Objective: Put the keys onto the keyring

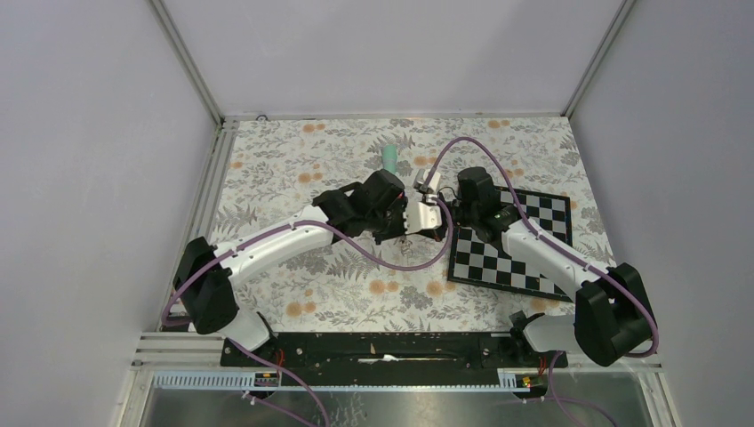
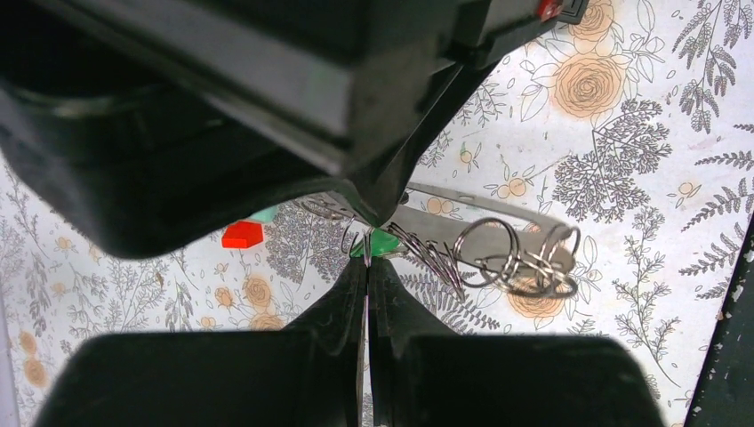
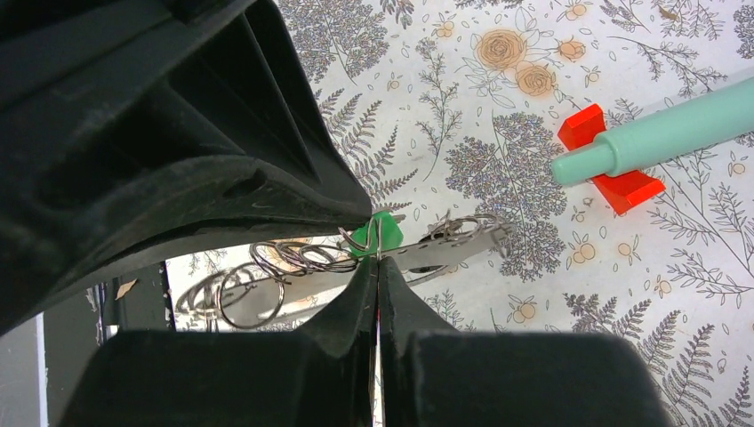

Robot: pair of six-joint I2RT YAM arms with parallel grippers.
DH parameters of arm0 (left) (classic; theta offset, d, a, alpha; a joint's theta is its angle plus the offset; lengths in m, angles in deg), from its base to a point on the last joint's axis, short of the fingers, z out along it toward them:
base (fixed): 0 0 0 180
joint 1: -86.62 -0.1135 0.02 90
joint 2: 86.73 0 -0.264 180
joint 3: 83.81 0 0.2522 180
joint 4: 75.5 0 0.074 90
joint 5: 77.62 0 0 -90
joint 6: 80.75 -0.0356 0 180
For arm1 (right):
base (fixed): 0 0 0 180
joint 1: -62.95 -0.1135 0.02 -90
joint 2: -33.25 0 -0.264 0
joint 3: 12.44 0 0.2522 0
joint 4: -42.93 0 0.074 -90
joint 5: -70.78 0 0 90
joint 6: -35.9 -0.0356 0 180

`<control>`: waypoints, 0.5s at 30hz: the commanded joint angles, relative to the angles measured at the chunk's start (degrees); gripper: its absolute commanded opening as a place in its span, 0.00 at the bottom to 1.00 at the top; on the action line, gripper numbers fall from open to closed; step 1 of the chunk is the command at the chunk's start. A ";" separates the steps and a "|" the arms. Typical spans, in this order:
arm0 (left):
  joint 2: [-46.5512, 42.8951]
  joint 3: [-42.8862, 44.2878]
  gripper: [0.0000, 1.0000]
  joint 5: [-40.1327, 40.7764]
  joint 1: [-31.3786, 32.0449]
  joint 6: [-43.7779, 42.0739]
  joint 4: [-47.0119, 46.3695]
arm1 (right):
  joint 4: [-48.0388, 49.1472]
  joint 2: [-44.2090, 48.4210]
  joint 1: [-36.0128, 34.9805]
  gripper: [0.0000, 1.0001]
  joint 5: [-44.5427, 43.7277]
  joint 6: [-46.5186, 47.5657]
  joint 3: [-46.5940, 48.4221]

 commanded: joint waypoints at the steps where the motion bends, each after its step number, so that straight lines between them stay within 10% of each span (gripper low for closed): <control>1: -2.22 1.34 0.00 1.60 -0.27 1.55 -3.28 | 2.29 1.57 -0.05 0.00 1.88 -0.07 0.32; 15: -0.99 2.97 0.00 1.80 -0.26 3.10 -4.18 | 2.99 1.22 -0.03 0.00 2.45 -0.72 -0.19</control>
